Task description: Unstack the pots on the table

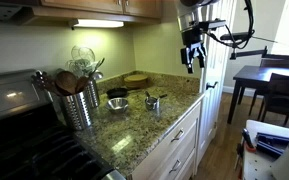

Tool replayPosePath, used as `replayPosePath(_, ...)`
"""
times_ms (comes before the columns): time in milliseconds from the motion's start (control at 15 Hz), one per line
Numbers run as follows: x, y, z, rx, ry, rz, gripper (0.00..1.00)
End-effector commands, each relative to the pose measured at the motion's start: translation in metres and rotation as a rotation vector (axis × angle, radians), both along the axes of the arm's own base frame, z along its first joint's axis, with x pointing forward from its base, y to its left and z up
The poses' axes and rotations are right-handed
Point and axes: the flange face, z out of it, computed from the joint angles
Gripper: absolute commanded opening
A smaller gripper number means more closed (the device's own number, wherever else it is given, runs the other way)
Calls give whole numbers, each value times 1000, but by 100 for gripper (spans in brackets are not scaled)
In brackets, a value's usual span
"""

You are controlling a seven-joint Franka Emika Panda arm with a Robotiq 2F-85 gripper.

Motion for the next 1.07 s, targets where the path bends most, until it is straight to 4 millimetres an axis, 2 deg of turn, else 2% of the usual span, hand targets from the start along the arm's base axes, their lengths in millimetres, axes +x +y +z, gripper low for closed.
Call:
replayPosePath(0,0,0,0,0,0,0,100)
replayPosePath(400,3,0,-1,-2,-20,7,100)
replayPosePath(800,42,7,0,-214,-194,239,100)
replayPosePath(1000,58,17,-6,-214,-224,406,100)
